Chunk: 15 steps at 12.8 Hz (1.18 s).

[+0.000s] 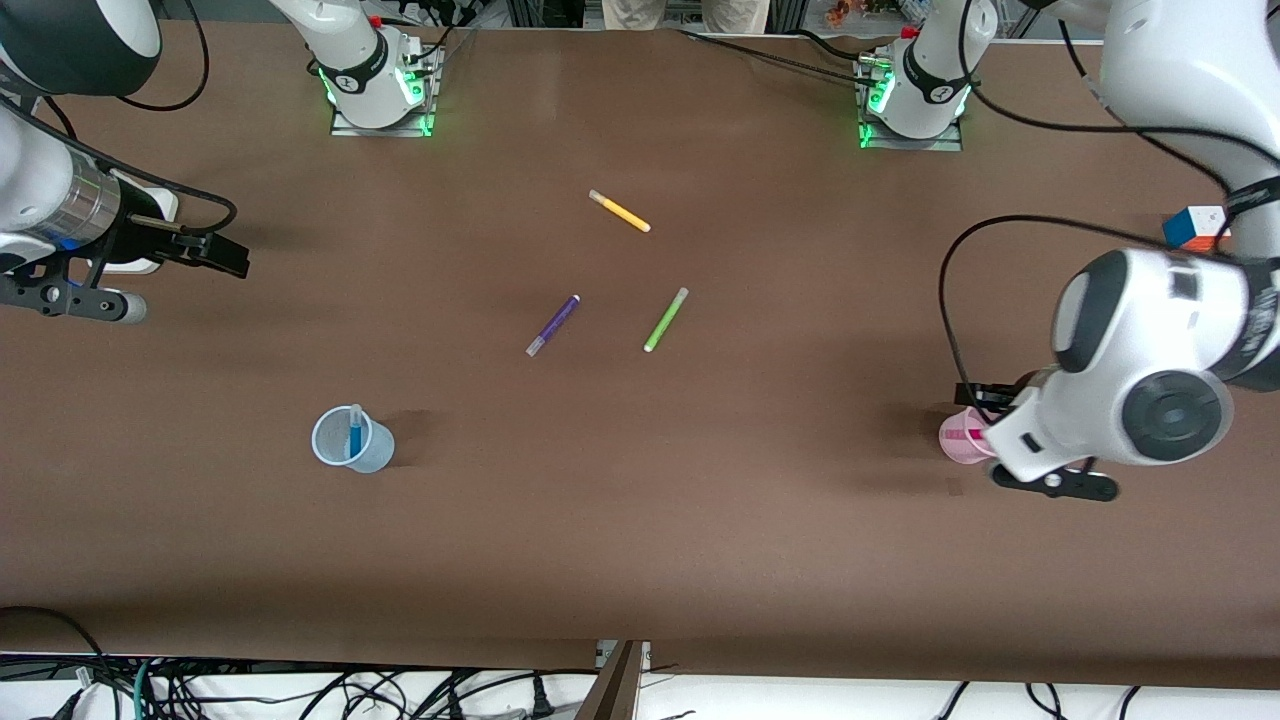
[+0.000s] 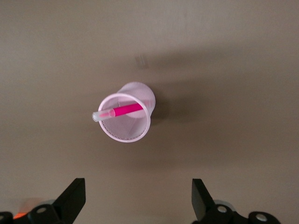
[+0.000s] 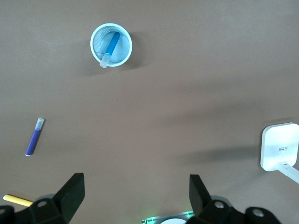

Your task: Place pink and blue markers in matching cups

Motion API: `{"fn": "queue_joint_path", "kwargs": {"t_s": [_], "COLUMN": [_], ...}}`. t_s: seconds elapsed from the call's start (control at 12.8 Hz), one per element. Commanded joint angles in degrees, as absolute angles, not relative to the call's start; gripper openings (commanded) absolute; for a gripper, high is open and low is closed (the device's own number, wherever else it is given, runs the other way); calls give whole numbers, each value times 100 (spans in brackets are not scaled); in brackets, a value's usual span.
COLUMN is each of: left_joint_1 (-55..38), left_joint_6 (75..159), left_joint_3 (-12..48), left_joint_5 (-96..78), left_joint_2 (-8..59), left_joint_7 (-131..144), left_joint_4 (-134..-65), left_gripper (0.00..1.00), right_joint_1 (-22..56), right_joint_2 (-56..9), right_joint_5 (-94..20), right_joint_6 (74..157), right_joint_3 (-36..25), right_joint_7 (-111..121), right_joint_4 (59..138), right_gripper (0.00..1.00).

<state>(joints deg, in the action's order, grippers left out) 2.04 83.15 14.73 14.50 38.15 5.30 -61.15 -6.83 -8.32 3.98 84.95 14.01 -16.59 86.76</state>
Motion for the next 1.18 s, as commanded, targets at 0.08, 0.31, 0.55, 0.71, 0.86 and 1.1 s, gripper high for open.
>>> {"fn": "queue_joint_path", "kwargs": {"t_s": [0.08,0.31,0.55,0.71,0.86,1.1], "left_joint_1": [351,317,-324,-325,-334,-115], "left_joint_6": [8376,8813,10289,10354,10345,10144], "left_joint_3": [1485,1197,177,123,114,114], "left_joint_5": [722,361,1,35,79,70], "left_joint_2": [3095,2481,901,407,212,246], "left_joint_7": [774,800,791,808,791,721], "left_joint_4": [-6214,-6729,-8871,-9551,-9869,-9853], "left_gripper": [100,100,100,100,100,100], "right_joint_1": [-712,-721,-432,-11,254,299], "right_joint_2": [-659,-554,-203,-211,-211,-185], "right_joint_5": [308,159,-88,-62,9,9], "right_joint_6": [8412,8446,8639,8718,8745,8658], "right_joint_3": [1380,1319,784,319,28,-44], "right_joint_7": [-1679,-1670,-1652,-1504,-1004,-905], "right_joint_4": [8824,8850,9298,9316,9316,9308], "right_gripper": [99,99,99,99,99,99]}}
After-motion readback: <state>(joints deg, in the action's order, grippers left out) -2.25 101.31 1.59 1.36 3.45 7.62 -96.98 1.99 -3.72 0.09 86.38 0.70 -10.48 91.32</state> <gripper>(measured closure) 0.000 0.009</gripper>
